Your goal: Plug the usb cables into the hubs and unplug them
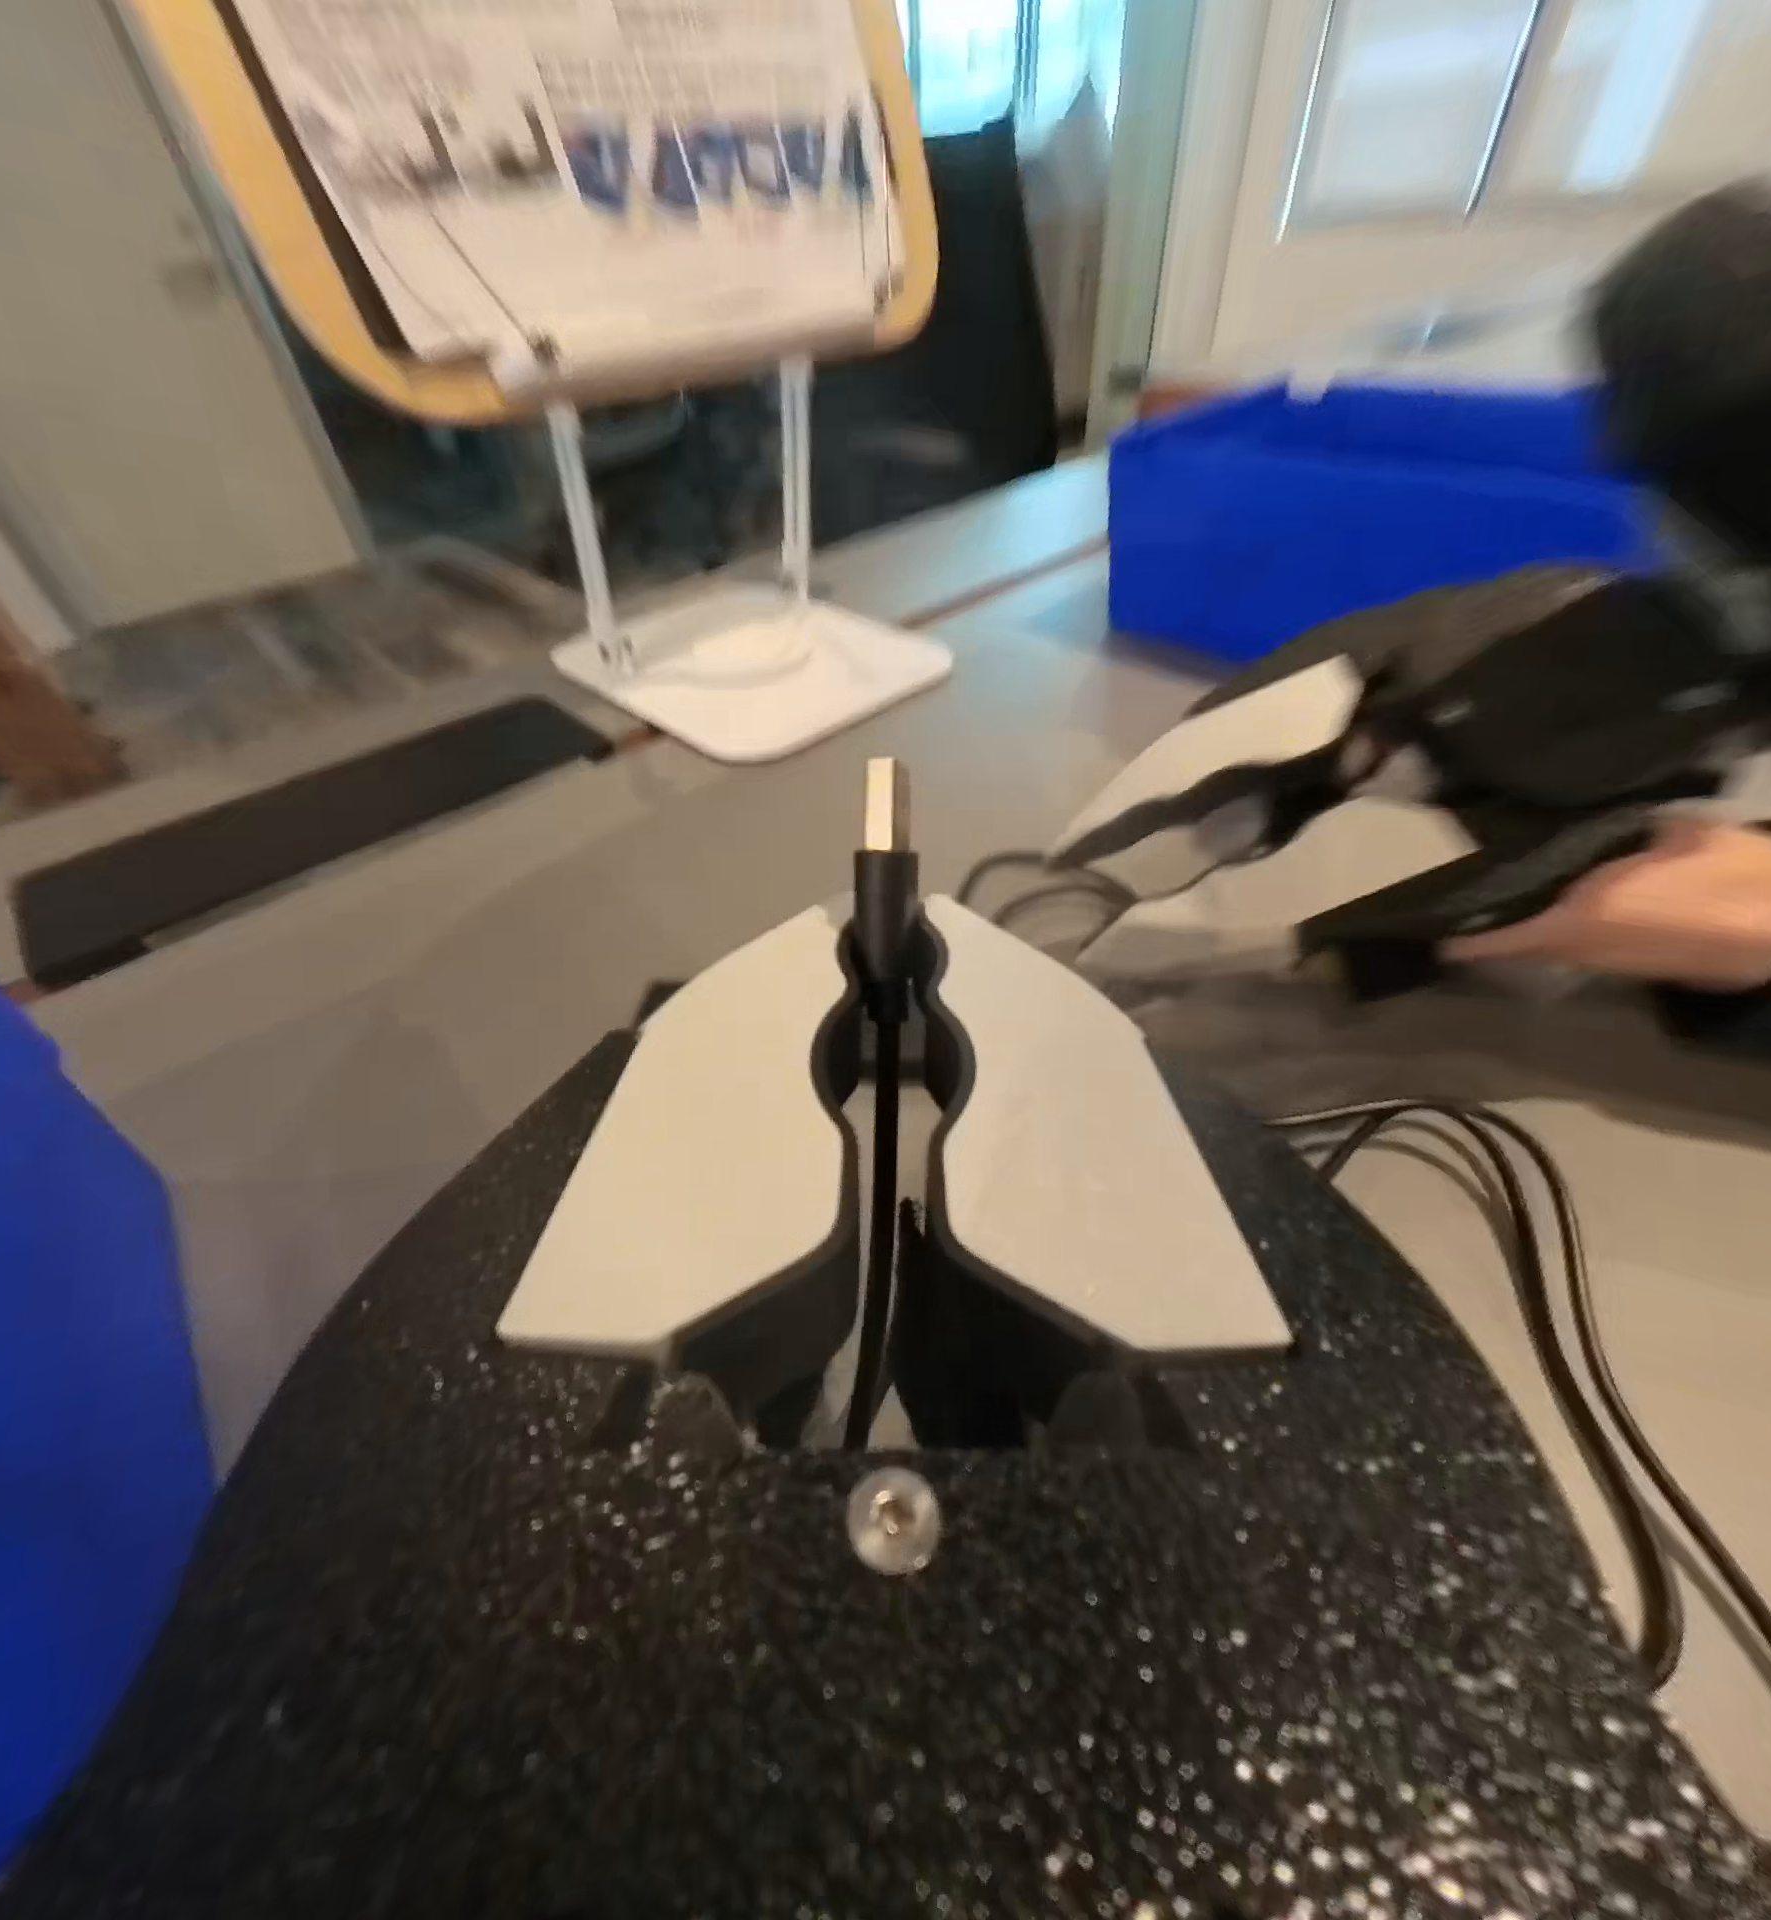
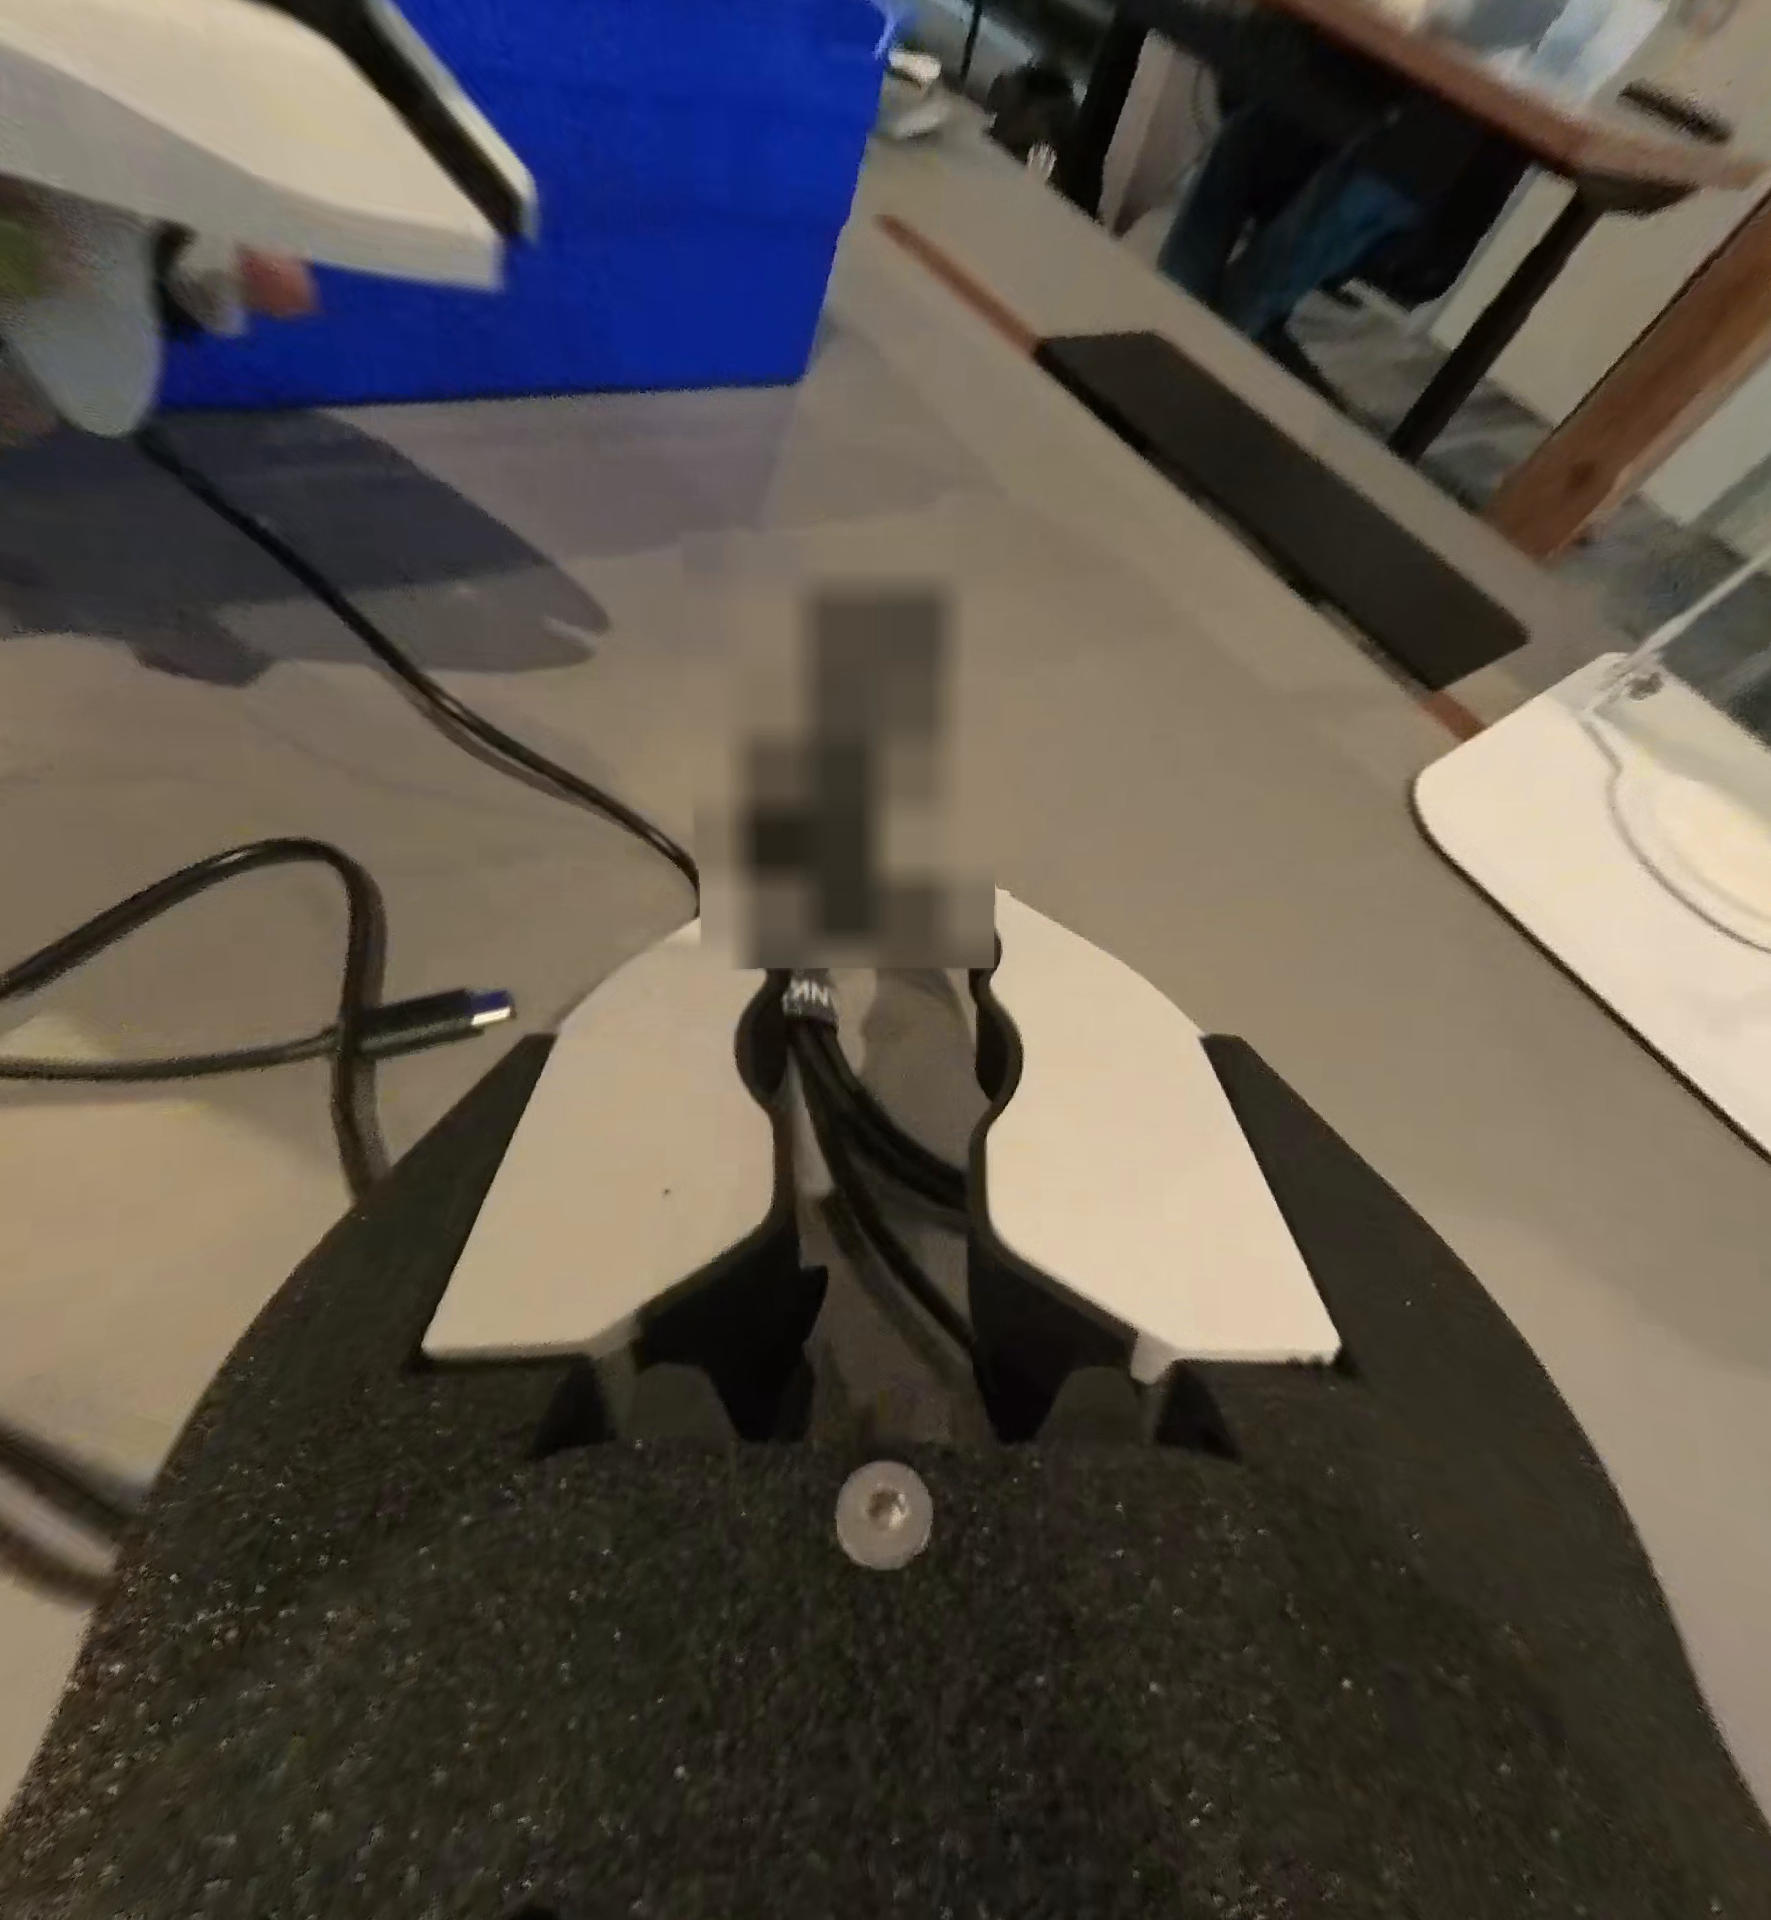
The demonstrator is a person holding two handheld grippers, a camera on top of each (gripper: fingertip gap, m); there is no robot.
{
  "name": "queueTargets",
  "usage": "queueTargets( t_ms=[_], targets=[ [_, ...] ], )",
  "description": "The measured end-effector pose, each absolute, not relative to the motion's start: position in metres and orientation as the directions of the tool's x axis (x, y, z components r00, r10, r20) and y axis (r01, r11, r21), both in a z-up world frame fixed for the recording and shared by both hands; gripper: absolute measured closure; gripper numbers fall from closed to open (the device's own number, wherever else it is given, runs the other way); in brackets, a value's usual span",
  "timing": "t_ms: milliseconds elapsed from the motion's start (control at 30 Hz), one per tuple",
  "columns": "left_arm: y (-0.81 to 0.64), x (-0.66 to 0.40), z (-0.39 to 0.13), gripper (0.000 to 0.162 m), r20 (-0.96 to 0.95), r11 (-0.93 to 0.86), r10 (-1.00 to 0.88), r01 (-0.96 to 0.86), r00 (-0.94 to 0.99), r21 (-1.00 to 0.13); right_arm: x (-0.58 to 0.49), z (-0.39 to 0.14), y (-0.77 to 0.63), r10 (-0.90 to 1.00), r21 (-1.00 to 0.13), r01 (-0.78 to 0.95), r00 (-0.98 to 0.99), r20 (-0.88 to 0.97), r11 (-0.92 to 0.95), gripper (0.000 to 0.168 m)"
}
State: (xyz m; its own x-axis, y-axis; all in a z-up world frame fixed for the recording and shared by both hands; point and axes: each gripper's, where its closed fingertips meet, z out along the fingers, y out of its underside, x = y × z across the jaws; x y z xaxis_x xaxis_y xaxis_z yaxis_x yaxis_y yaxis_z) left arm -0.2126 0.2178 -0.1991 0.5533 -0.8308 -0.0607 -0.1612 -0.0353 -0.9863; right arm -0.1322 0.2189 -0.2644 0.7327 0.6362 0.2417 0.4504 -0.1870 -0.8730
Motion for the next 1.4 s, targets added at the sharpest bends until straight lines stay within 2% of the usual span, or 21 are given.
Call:
queueTargets(
  t_ms=[133,267,333,400,467,633,867,1033,1167,1267,1400],
  targets=[
    [0.211,-0.231,-0.173,0.156,-0.098,0.100,-0.839,-0.026,0.534,-0.995,-0.154,-0.277,0.240,0.676,-0.829,0.494,0.707,0.207,-0.263,0.125],
    [0.215,-0.240,-0.174,0.156,-0.142,0.160,-0.811,-0.018,0.567,-0.987,-0.172,-0.299,0.251,0.714,-0.747,0.548,0.685,0.144,-0.376,0.104],
    [0.215,-0.238,-0.176,0.156,-0.162,0.176,-0.807,-0.030,0.568,-0.984,-0.176,-0.303,0.255,0.705,-0.727,0.549,0.698,0.127,-0.412,0.101],
    [0.215,-0.236,-0.180,0.156,-0.176,0.178,-0.807,-0.052,0.564,-0.983,-0.173,-0.304,0.255,0.688,-0.705,0.554,0.714,0.128,-0.443,0.106],
    [0.215,-0.234,-0.184,0.156,-0.175,0.171,-0.809,-0.060,0.562,-0.983,-0.175,-0.305,0.251,0.688,-0.698,0.542,0.719,0.098,-0.468,0.118],
    [0.215,-0.230,-0.191,0.156,-0.159,0.149,-0.819,-0.063,0.551,-0.987,-0.178,-0.306,0.247,0.688,-0.703,0.533,0.721,0.085,-0.471,0.132],
    [0.215,-0.228,-0.196,0.156,-0.187,0.184,-0.808,-0.062,0.558,-0.981,-0.155,-0.292,0.253,0.598,-0.735,0.610,0.719,0.356,-0.296,0.133],
    [0.215,-0.223,-0.205,0.156,-0.215,0.186,-0.808,-0.108,0.549,-0.977,-0.145,-0.256,0.256,0.536,-0.875,0.450,0.790,0.297,-0.178,0.134],
    [0.218,-0.222,-0.211,0.156,-0.188,0.141,-0.814,-0.128,0.550,-0.982,-0.149,-0.235,0.249,0.597,-0.967,0.204,0.798,0.076,-0.150,0.134],
    [0.218,-0.222,-0.212,0.156,-0.160,0.116,-0.826,-0.113,0.540,-0.987,-0.148,-0.223,0.246,0.648,-0.985,0.004,0.754,-0.110,-0.173,0.134],
    [0.213,-0.219,-0.210,0.156,-0.132,0.105,-0.852,-0.083,0.506,-0.991,-0.140,-0.209,0.244,0.682,-0.978,-0.146,0.700,-0.211,-0.152,0.134]
  ],
)
